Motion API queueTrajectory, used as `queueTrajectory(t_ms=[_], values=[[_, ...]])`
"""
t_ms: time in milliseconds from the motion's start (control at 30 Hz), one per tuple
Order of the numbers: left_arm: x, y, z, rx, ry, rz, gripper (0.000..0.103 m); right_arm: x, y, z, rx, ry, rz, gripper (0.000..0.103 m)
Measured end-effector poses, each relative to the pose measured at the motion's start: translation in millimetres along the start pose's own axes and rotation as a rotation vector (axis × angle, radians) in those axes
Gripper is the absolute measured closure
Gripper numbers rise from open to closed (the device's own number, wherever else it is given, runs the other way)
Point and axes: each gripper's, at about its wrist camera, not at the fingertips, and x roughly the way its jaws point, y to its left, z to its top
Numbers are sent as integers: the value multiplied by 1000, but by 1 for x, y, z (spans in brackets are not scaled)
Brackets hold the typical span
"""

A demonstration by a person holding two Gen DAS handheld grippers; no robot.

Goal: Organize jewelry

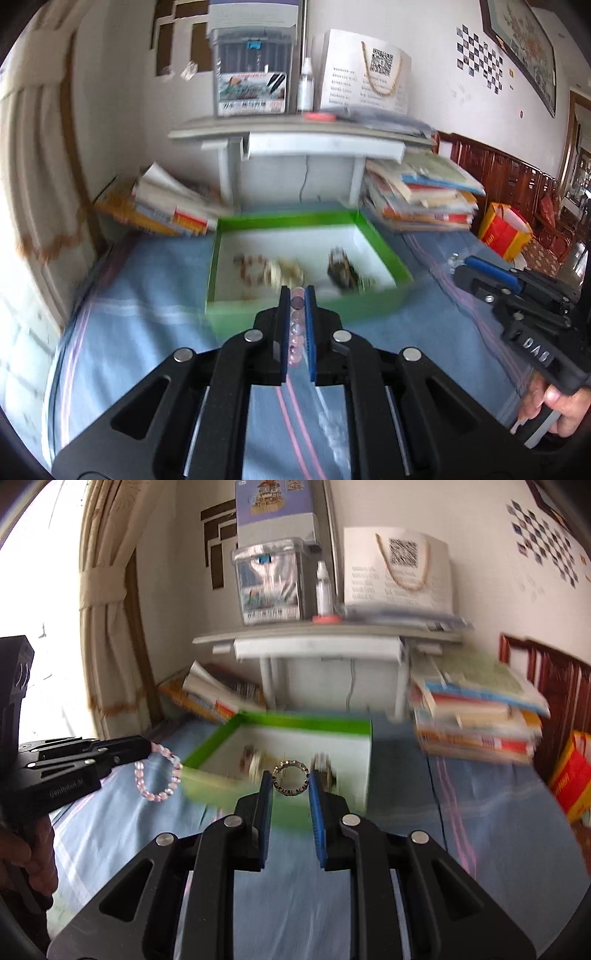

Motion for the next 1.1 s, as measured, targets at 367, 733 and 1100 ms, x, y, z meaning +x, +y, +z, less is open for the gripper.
queueTrajectory(t_ms=[367, 733, 1100], values=[[152, 27, 29, -45, 129, 86, 48, 144, -27, 13, 71, 155, -62, 34], [41, 7, -37, -73, 55, 76, 11, 27, -16, -34, 112, 103, -41, 7], [-53, -1, -113, -154, -31, 94, 4, -66, 8, -104, 131, 82, -63, 3]])
